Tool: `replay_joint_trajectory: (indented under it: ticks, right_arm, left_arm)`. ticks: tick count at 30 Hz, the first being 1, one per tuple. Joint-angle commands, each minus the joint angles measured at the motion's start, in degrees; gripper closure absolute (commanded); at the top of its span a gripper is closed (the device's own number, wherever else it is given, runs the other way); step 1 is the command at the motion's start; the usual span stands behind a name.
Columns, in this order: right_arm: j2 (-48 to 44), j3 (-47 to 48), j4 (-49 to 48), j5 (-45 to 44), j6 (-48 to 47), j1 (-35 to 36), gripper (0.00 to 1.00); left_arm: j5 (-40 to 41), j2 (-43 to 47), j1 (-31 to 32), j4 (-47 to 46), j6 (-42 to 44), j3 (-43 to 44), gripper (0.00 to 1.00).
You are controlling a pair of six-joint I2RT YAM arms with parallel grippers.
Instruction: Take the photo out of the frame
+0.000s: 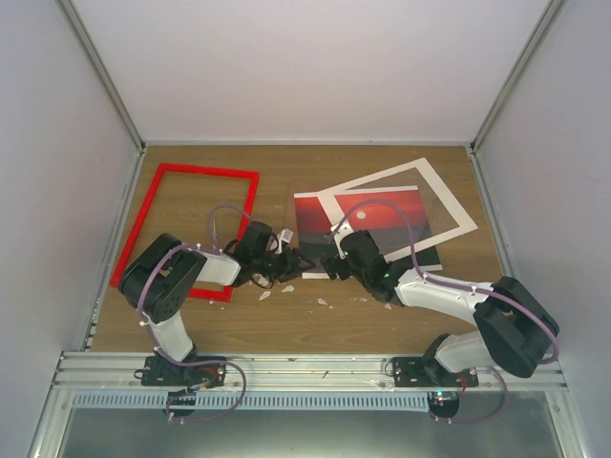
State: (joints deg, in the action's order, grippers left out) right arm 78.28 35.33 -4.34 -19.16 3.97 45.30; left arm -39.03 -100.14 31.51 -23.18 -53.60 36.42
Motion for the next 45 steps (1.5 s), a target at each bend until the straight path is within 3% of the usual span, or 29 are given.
replay_joint_trajectory:
  ticks: [1,31,38,45]
  right_arm:
    - [-1.5,-0.7,-0.9,-1.1,1.4,-0.3,0.0]
    - [-3.0,-1.3,-1.2,-1.3,1.4,-0.4,0.0]
    - [-3.2,-1.3,-1.1,-1.4,1.5,-0.4,0.0]
    - [-3.1,-1.2,-1.0,-1.4,1.3,-0.4,0.0]
  left_arm:
    - [-0.2,-2.0,-0.1,-3.8,-0.2,2.1,0.5]
    - [-3.0,-19.1,-4.6,-5.8,-0.9,16.3,0.51]
    - [-3.0,-21.6,-5.1,-5.0,-0.5,18.1,0.55]
    - [-2.2,-21.0,-5.4,-3.6,0.5,17.9,0.69]
